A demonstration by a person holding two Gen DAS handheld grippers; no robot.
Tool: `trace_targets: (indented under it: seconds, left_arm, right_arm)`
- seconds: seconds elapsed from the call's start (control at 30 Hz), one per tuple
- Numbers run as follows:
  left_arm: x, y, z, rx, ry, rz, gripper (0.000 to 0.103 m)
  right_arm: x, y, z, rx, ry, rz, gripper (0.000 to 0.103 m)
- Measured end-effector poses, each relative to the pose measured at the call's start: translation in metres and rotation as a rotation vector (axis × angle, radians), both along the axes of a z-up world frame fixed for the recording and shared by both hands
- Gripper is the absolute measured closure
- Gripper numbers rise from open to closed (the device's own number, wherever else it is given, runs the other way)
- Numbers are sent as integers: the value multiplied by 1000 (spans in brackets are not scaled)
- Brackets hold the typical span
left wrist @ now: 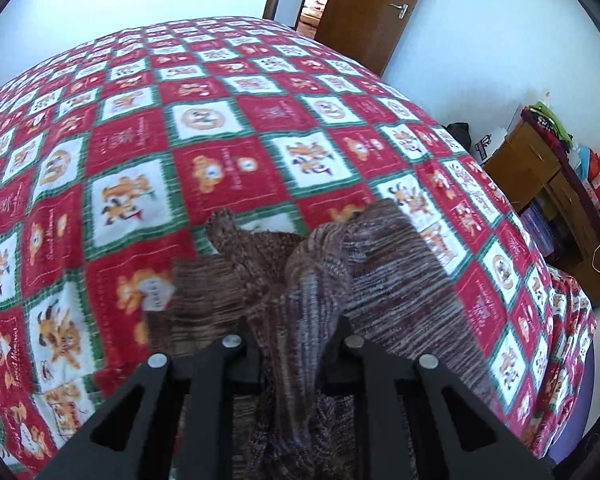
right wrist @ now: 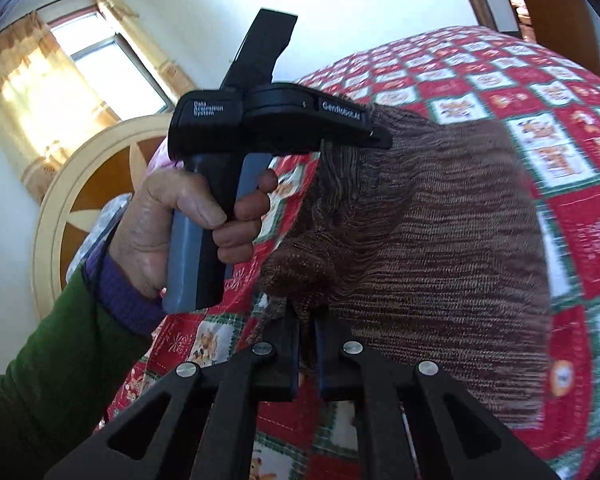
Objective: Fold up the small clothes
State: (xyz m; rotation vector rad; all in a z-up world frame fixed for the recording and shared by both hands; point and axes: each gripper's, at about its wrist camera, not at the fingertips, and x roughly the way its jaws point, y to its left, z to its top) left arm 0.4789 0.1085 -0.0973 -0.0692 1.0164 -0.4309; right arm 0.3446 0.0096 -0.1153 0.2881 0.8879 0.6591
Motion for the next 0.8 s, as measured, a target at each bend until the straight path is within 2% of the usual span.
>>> trace_targets:
  seconds: [0.23, 0.37, 0.5, 0.7, 0.8]
  left_arm:
    - [4, 11, -15, 21, -12, -26, 85]
    - [5, 22, -22, -7, -19, -26, 82]
    - [3, 30, -31, -54, -26, -11, 79]
    - [-3, 34, -35, -85, -59, 23, 75]
    - [-4, 37, -34, -87, -53, 39, 74]
  right_arm:
    - [0, 36, -22, -71, 10, 52, 97]
    - [-7, 56, -33, -140, -13, 83, 97]
    - [-18, 68, -34, -213, -84, 99, 97]
    - [-27, 72, -38, -214, -122, 88, 94]
    - [-31, 66, -36, -180, -106, 85, 93]
